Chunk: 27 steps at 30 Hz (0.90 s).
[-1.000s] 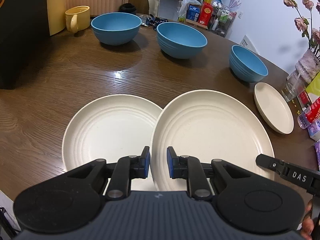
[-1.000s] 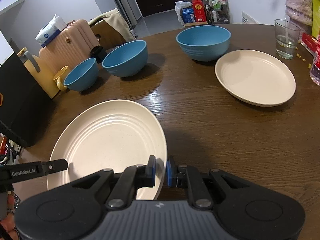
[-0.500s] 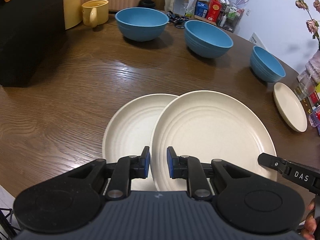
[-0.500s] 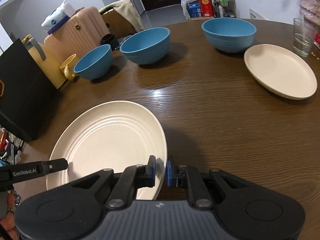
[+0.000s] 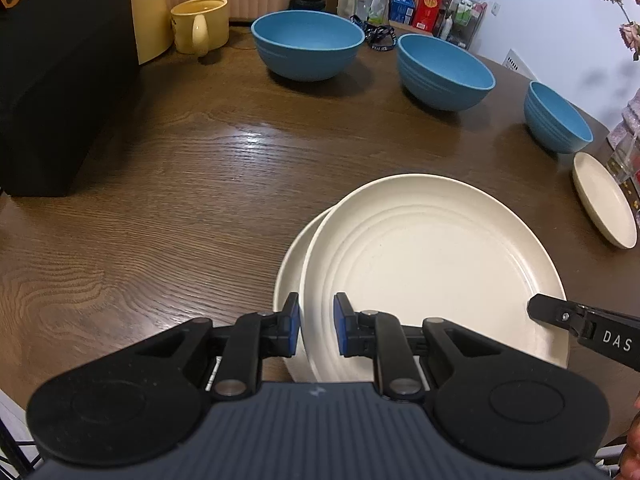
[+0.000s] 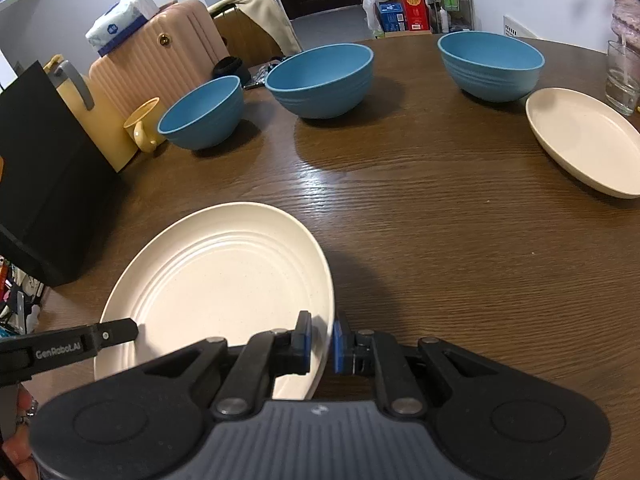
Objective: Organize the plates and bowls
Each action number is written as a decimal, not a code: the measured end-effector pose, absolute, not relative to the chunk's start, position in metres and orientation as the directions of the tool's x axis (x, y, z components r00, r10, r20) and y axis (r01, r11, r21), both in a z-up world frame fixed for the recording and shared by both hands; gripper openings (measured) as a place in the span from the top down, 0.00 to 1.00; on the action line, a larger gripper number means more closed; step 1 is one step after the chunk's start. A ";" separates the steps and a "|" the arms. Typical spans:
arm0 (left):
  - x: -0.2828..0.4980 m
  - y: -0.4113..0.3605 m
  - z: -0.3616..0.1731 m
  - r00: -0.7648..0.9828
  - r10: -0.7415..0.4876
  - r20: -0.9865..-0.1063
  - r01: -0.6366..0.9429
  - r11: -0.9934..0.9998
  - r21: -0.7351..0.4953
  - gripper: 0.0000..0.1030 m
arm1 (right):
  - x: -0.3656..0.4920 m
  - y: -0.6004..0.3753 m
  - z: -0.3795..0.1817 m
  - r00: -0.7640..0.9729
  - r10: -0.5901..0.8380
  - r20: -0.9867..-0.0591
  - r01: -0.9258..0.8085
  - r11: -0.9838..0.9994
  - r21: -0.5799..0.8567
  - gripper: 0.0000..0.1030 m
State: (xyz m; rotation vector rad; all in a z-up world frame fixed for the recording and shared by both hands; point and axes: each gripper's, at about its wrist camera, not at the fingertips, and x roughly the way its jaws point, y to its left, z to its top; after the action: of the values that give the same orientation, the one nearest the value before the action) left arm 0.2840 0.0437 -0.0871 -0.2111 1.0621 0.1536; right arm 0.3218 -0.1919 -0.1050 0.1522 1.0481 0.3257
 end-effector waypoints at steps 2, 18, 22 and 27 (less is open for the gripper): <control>0.286 0.047 -0.089 0.476 0.020 -0.879 -0.220 0.971 -0.097 0.83 | 0.322 -0.188 -0.106 0.457 0.328 -0.827 -0.189 0.944 0.269 0.90; 0.295 0.056 -0.104 0.471 0.019 -0.882 -0.178 0.981 -0.074 0.83 | 0.319 -0.168 -0.117 0.473 0.279 -0.836 -0.197 0.958 0.209 0.89; 0.296 0.056 -0.107 0.468 0.020 -0.884 -0.172 0.983 -0.069 0.83 | 0.319 -0.167 -0.119 0.472 0.275 -0.838 -0.197 0.959 0.203 0.89; 0.297 0.056 -0.109 0.467 0.024 -0.884 -0.165 0.984 -0.061 0.83 | 0.319 -0.165 -0.121 0.473 0.268 -0.839 -0.198 0.960 0.196 0.89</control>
State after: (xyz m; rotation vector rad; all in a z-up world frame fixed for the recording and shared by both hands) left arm 0.2967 0.0556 -0.1087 -0.1448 1.0795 0.1168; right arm 0.3189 -0.1654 -0.1206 0.0746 1.0393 0.2857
